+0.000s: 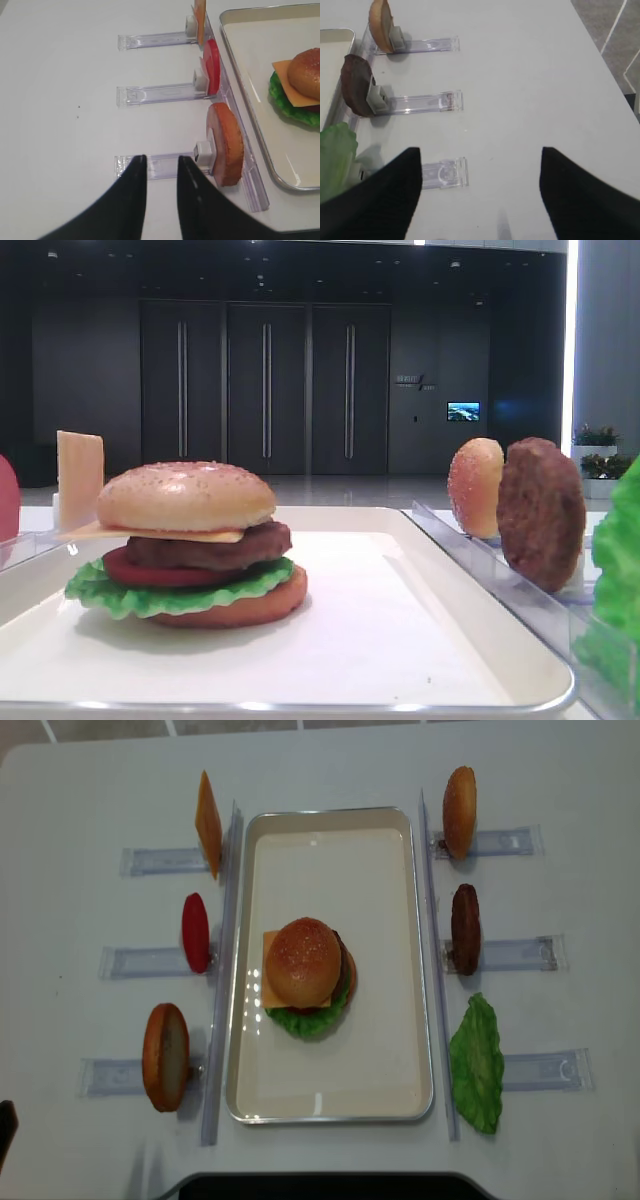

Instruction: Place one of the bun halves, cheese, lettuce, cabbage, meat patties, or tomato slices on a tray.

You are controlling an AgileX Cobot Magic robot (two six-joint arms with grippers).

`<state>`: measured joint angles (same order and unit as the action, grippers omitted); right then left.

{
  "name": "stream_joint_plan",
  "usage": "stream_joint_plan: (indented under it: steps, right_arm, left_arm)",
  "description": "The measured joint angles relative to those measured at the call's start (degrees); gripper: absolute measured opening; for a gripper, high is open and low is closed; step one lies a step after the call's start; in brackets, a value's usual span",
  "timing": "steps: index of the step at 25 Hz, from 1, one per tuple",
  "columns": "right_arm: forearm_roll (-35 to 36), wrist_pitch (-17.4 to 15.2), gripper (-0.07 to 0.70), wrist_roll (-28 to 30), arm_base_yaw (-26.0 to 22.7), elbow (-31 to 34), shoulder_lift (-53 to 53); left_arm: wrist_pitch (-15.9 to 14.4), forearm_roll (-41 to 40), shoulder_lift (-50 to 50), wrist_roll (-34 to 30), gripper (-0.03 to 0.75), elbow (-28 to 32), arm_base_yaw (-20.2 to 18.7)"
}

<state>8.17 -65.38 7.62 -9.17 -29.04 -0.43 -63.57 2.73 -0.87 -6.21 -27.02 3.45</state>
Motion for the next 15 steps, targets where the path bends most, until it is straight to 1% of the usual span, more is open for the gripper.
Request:
stream_joint_plan:
  steps: [5, 15]
  right_arm:
    - [-1.22, 0.00, 0.471, -1.16, 0.00, 0.00, -0.05]
    - [-1.28, 0.05, 0.433, -1.58, 0.00, 0.00, -0.05]
  left_arm:
    - [0.00, 0.00, 0.00, 0.00, 0.158, 0.00, 0.00]
    - [0.00, 0.00, 0.00, 0.00, 0.158, 0.00, 0.00]
